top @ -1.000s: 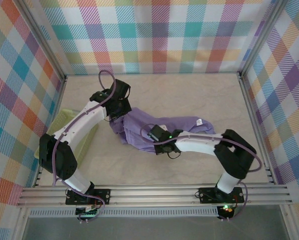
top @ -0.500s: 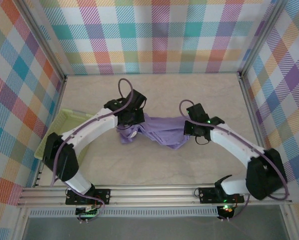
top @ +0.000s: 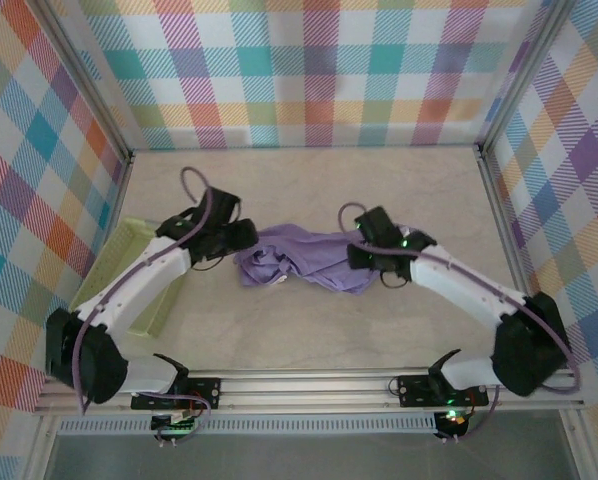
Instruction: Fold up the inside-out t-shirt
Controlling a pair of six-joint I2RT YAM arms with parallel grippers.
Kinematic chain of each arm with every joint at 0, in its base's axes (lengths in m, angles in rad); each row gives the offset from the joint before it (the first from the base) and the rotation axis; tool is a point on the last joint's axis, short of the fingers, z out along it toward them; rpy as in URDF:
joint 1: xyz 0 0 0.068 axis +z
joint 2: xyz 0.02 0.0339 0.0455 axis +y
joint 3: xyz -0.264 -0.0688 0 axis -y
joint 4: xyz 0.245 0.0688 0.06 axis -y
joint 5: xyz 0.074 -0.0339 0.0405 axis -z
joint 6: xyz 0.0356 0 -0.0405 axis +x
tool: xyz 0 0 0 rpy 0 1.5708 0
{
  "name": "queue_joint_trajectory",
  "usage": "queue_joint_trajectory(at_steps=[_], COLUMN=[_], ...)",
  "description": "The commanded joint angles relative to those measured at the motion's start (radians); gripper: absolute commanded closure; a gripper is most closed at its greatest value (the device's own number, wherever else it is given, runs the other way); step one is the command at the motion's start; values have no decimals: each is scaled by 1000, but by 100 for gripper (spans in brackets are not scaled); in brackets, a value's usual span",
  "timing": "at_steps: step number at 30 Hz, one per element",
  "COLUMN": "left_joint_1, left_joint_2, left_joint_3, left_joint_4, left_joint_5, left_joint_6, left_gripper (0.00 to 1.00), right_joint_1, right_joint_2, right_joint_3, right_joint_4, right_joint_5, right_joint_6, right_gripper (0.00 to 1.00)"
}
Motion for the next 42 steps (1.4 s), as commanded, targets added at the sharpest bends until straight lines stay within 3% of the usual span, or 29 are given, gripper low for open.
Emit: queue_joint_trajectory(at_steps=[1, 6, 14, 20, 28, 30, 37, 42], left_joint_1=[49, 80, 82, 83, 76, 59, -53, -71], left_joint_2=[0, 18, 9, 10, 26, 25, 29, 39], left_joint_3=[-56, -72, -91, -96, -68, -66, -83, -145], left_joint_4=[27, 63, 78, 84, 51, 51, 63, 113], left_joint_5=[66, 115, 126, 125, 96, 79, 21, 63], left_joint_6=[-2, -12, -12, -12, -2, -1, -7, -38], left_gripper=[22, 21, 16, 15, 14, 14, 11, 11], right_joint_1=[145, 302, 316, 298, 265, 217, 76, -93], right_joint_2=[2, 194, 385, 443, 196, 123, -125, -260], right_joint_3=[-67, -17, 57, 76, 15, 1, -19, 33], right_joint_4=[36, 91, 139, 130, 28, -28, -106, -222], right_joint_5=[-22, 111, 336, 475, 478, 447, 264, 208], right_joint_6=[22, 13, -2, -4, 9, 53, 64, 122], right_gripper=[32, 31, 29, 45, 89, 96, 100, 100])
